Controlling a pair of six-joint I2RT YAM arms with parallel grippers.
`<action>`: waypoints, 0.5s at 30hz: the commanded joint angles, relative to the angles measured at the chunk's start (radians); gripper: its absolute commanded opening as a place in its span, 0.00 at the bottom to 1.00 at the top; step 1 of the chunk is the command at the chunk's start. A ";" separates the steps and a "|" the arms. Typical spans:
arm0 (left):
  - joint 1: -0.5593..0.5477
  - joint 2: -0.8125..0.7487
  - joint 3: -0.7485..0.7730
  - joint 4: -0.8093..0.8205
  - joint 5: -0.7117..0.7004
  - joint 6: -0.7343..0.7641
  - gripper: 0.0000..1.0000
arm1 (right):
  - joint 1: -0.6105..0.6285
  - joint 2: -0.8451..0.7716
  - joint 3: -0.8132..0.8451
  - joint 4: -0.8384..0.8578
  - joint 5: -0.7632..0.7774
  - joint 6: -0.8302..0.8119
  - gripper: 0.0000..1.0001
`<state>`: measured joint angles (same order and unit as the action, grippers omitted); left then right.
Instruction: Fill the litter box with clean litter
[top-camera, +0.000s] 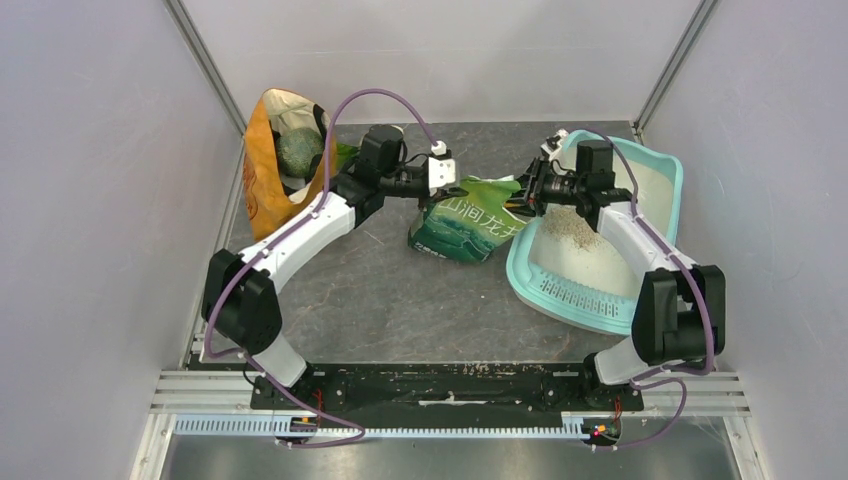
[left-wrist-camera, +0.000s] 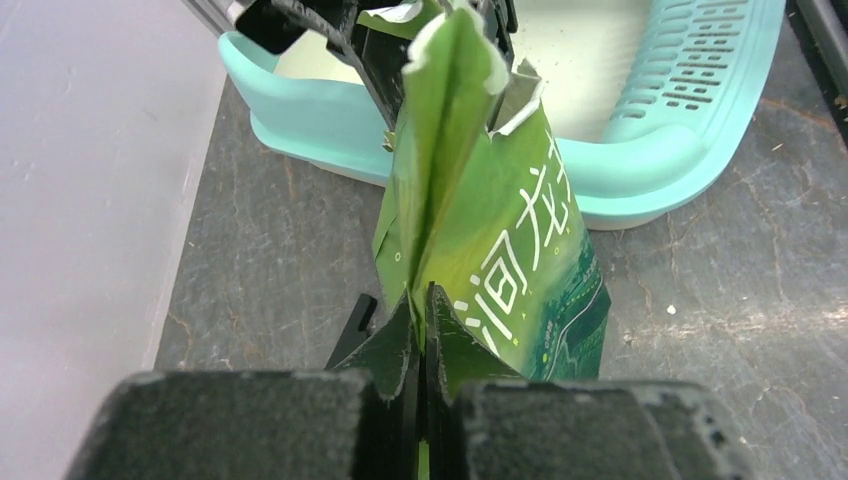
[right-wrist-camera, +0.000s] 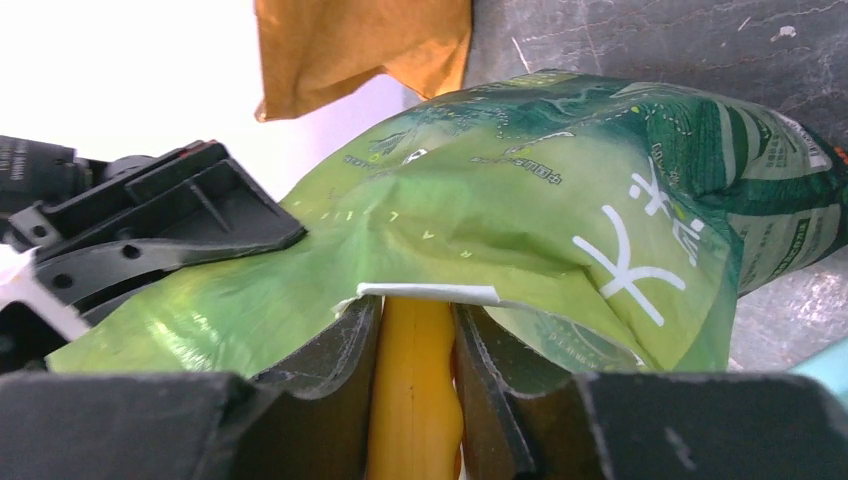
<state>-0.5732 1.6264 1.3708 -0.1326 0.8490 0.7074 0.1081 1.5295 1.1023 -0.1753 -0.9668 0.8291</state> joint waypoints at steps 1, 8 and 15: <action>-0.016 0.014 0.075 0.112 0.076 -0.079 0.02 | -0.057 -0.118 -0.028 0.252 -0.155 0.169 0.00; -0.016 0.078 0.164 0.137 0.100 -0.151 0.02 | -0.171 -0.175 -0.085 0.279 -0.170 0.176 0.00; -0.022 0.146 0.256 0.168 0.107 -0.248 0.02 | -0.293 -0.244 -0.154 0.265 -0.193 0.161 0.00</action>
<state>-0.5846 1.7676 1.5215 -0.0982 0.8936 0.5541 -0.1284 1.3716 0.9627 -0.0242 -1.0733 0.9527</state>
